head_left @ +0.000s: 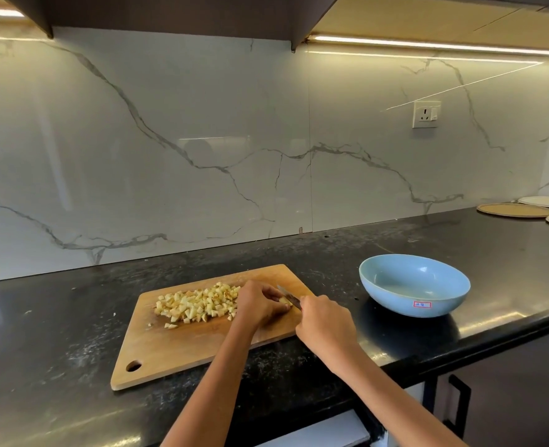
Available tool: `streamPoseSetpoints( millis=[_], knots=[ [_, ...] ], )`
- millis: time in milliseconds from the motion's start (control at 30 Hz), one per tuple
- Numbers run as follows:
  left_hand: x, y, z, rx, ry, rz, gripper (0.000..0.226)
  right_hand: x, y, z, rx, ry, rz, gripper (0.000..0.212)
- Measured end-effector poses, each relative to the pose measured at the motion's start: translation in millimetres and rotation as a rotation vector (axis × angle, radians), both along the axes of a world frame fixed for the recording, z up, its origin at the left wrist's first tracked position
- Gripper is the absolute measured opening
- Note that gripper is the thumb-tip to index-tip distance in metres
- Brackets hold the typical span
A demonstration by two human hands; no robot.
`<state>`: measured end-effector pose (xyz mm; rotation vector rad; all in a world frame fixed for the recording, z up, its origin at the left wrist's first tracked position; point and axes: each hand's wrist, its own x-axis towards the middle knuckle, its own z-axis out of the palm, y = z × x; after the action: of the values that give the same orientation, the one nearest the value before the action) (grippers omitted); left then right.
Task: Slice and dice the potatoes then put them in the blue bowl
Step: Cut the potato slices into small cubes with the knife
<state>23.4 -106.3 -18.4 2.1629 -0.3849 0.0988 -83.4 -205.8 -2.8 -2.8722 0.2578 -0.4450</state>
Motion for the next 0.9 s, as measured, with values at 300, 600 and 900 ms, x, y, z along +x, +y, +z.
streamPoseSetpoints(
  millis=[300, 600, 900],
  knots=[
    [-0.6, -1.5, 0.8, -0.010, 0.025, 0.026, 0.023, -10.2, 2.5, 4.5, -0.061, 0.075, 0.056, 0.018],
    [-2.9, 0.3, 1.3, -0.005, 0.034, 0.039, 0.026, -41.1, -0.2, 2.2, -0.088, 0.056, 0.090, 0.020],
    [-3.3, 8.0, 2.0, 0.049, -0.016, 0.001, 0.032, -38.0, -7.3, 1.7, -0.007, 0.063, 0.038, 0.017]
  ],
)
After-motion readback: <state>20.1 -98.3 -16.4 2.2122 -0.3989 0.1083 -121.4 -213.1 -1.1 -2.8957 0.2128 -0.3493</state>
